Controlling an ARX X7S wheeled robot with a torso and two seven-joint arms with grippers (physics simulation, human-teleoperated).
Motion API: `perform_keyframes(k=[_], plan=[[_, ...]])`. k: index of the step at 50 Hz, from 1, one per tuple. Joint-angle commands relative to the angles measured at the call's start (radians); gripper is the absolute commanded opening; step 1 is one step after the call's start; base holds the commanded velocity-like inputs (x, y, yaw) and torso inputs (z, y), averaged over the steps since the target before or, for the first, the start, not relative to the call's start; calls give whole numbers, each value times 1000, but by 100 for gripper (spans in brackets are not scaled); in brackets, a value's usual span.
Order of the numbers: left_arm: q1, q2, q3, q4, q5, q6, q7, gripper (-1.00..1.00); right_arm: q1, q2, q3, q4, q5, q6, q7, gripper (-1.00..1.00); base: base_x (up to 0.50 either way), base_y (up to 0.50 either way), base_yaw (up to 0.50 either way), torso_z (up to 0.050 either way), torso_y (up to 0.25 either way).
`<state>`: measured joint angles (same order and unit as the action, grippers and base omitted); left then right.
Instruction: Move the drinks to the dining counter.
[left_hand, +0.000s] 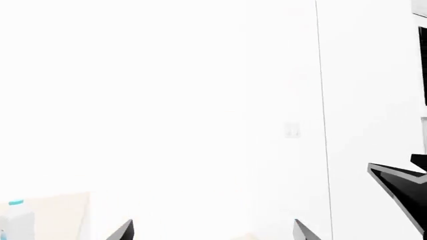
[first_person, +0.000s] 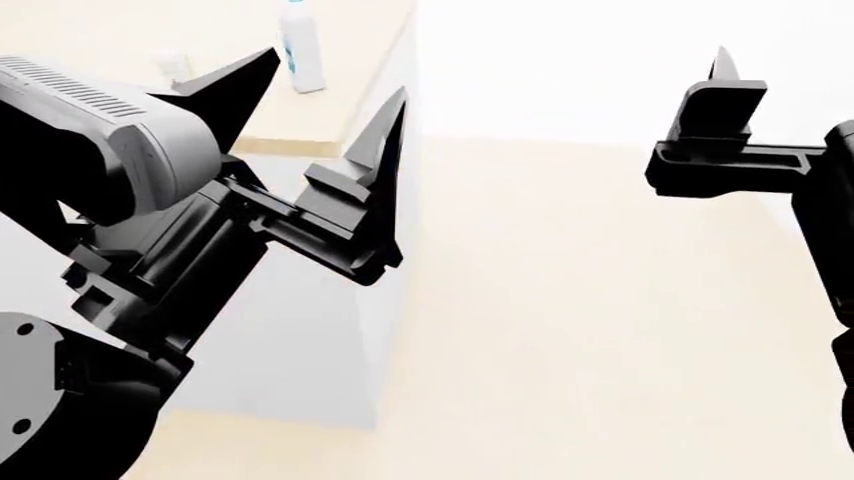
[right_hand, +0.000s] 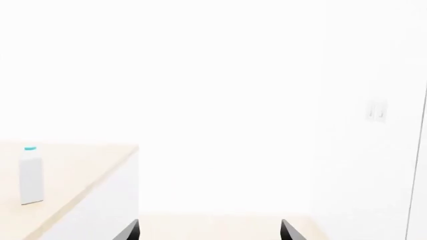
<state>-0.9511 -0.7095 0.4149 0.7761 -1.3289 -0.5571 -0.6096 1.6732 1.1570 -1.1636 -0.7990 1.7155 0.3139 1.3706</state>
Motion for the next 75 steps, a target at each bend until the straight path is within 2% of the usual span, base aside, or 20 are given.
perform_keyframes(k=[1, 75], plan=[[2, -2, 0, 1, 0, 3, 1, 100, -27, -4, -5, 28, 41, -23, -20, 100, -253, -533, 0, 0, 0], [-2, 0, 13, 5, -3, 10, -1, 100, -51, -13, 8, 21, 24, -21, -26, 100, -89, -514, 0, 0, 0]])
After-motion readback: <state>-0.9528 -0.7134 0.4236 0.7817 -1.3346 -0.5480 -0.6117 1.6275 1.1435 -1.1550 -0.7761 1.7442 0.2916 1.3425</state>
